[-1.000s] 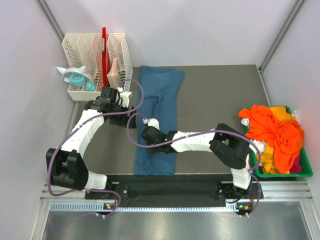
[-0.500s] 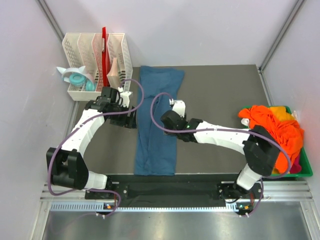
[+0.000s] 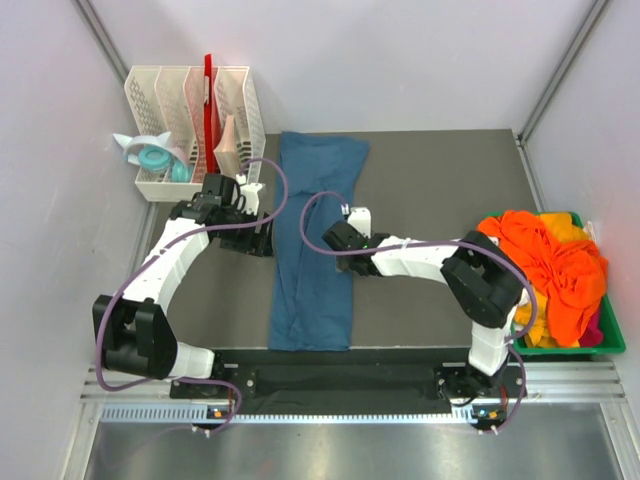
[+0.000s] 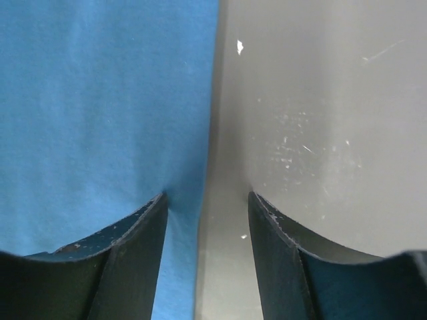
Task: Fold and stack the t-shirts
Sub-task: Fold the tshirt
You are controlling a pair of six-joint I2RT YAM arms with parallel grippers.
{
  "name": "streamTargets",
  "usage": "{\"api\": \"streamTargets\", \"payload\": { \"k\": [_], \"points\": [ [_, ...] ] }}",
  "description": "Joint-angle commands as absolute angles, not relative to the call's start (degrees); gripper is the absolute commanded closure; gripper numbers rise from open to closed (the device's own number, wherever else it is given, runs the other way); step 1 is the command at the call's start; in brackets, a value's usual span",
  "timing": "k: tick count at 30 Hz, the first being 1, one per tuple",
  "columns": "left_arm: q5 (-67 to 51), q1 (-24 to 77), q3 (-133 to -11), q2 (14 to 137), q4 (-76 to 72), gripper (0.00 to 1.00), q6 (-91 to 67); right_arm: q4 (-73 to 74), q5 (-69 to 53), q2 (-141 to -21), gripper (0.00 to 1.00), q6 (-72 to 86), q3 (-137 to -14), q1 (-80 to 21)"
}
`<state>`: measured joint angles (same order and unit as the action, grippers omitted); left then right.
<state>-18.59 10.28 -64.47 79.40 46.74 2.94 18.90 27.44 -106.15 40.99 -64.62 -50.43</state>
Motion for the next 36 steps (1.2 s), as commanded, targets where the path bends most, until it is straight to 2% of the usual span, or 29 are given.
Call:
{"api": "streamTargets", "payload": {
  "k": [1,3,4,7,29,34,36],
  "points": [
    [-18.81,10.2,-64.07,78.31,45.35,0.2,2.9,17.57,25.14,-109.42,0.53,41.04,-66.71,-49.22],
    [-18.81,10.2,-64.07,78.57,45.35,0.2,2.9,18.98,24.79,-110.04,0.66,41.83,-66.97,-48.87],
    [-18.72,10.2,-64.16,78.66,45.35,0.2,2.9,19.33,24.7,-110.13,0.79,42.44,-66.71,-48.87],
    [-18.72,10.2,-64.16,78.93,45.26,0.2,2.9,20.3,24.78,-109.6,1.0,44.02,-65.4,-48.52],
    [-19.77,10.2,-67.32,84.19,45.71,0.21,3.43,28.92,30.59,-102.22,1.0,55.46,-53.62,-44.91],
    [-19.25,10.72,-73.72,91.48,42.81,0.22,3.78,29.0,30.5,-102.13,1.0,55.63,-52.74,-44.65],
    [-18.37,11.25,-80.48,97.62,43.24,0.23,3.69,29.88,30.76,-101.87,1.0,56.07,-52.65,-44.13]
  ]
}}
